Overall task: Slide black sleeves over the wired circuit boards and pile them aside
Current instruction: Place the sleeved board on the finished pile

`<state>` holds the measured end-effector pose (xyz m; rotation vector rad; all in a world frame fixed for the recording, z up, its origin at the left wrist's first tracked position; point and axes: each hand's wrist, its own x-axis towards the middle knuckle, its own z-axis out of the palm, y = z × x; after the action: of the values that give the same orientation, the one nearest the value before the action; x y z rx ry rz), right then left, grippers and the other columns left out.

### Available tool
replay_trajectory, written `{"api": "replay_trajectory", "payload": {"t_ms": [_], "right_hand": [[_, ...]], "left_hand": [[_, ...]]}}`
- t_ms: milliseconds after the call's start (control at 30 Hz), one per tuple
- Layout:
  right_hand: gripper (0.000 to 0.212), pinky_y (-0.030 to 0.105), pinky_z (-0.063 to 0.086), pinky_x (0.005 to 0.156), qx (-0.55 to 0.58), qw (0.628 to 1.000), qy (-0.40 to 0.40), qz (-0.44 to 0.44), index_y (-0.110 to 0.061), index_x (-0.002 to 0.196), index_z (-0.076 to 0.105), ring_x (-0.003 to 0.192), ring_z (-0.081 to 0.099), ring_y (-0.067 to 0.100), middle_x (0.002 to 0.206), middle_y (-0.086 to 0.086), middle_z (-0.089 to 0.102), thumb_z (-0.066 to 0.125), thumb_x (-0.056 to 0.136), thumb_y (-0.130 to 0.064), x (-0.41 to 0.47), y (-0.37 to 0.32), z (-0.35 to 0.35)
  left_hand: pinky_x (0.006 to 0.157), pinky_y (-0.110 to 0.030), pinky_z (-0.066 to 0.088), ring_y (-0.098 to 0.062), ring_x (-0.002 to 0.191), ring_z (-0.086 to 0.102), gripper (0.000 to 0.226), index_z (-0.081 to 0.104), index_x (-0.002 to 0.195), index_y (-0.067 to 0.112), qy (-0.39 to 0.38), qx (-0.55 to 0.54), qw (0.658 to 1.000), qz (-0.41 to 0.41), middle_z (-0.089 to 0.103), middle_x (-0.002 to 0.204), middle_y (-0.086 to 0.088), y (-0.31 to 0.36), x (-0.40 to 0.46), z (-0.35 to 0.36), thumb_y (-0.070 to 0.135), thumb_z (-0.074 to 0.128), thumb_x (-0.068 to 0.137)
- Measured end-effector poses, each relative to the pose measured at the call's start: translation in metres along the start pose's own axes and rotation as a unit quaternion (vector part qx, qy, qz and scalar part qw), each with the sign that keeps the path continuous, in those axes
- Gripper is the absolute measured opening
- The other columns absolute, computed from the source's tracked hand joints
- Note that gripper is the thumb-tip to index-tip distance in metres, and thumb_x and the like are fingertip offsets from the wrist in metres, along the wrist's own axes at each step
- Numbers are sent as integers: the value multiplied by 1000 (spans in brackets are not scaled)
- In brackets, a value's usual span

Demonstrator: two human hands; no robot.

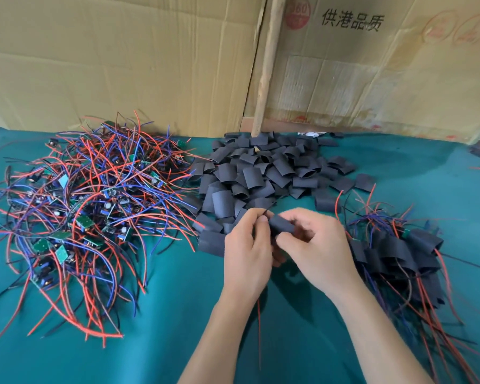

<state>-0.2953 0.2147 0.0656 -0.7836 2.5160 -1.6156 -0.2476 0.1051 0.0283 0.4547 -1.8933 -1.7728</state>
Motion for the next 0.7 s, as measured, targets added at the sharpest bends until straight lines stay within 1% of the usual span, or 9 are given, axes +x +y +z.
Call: {"api": "replay_trajectory", "payload": {"t_ms": [67, 133, 200, 267, 367, 400, 467, 567, 700], "right_hand": [[33, 17, 46, 61, 38, 999, 4, 5, -30, 98, 73, 56, 60, 12, 64, -4, 67, 76, 80, -3, 1, 1, -3], [36, 17, 49, 64, 59, 998, 4, -6, -32, 107, 73, 60, 63, 13, 68, -2, 69, 78, 83, -6, 1, 2, -5], [33, 18, 50, 66, 64, 998, 21, -10, -32, 108, 74, 64, 66, 13, 71, -3, 71, 79, 85, -9, 2, 2, -5], [31, 19, 52, 68, 94, 995, 30, -1, -27, 108, 75, 68, 70, 14, 76, -1, 74, 82, 83, -10, 2, 1, -3], [46, 19, 54, 69, 167, 986, 12, 24, -21, 118, 75, 71, 69, 12, 82, 0, 73, 87, 76, -4, 2, 1, -1], [47, 19, 54, 70, 175, 984, 13, 31, -22, 118, 75, 71, 69, 12, 82, -2, 72, 87, 76, -4, 1, 1, 0], [39, 19, 53, 70, 172, 984, 33, 35, -28, 109, 77, 72, 69, 11, 82, -6, 73, 86, 78, -6, 1, 2, 2], [32, 19, 54, 71, 173, 983, 52, 39, -35, 95, 75, 75, 73, 12, 92, 2, 78, 87, 80, -10, 1, 4, 0], [37, 25, 57, 74, 169, 986, -1, 10, -37, 108, 77, 75, 72, 17, 85, -8, 73, 86, 78, -16, 3, 6, -11]], "left_hand": [[45, -31, 48, -21, 46, 54, 30, 62, 84, 28, -2, 12, 1000, 7, 59, 57, -5, 1, 0, 0, 16, 44, 105], [44, -36, 50, -30, 47, 57, 27, 60, 83, 27, -6, 14, 1000, 7, 60, 57, -11, 2, -1, 1, 19, 44, 104], [45, -39, 50, -32, 49, 60, 23, 56, 81, 25, -7, 6, 1000, 0, 61, 56, -10, 3, -2, 1, 25, 44, 101], [44, -35, 47, -31, 49, 61, 24, 54, 79, 26, -4, -8, 1000, -10, 64, 59, -7, 3, -2, 0, 28, 44, 101], [44, -30, 46, -26, 48, 61, 30, 52, 78, 30, -2, -30, 999, -27, 64, 60, -7, 2, -2, -1, 25, 44, 106], [43, -30, 45, -26, 48, 61, 30, 52, 77, 30, -4, -31, 999, -26, 64, 59, -7, 2, -2, -1, 26, 43, 106], [42, -30, 44, -26, 46, 60, 25, 50, 78, 29, -17, -23, 999, -17, 62, 58, -5, 2, -2, 0, 31, 43, 101], [43, -28, 43, -24, 44, 58, 19, 48, 81, 25, -45, -13, 999, -11, 60, 57, -3, 2, -2, 0, 31, 41, 97], [42, -25, 41, -26, 45, 60, 16, 52, 86, 20, -86, -10, 996, -21, 61, 60, -1, 2, -3, -1, 26, 41, 95]]}}
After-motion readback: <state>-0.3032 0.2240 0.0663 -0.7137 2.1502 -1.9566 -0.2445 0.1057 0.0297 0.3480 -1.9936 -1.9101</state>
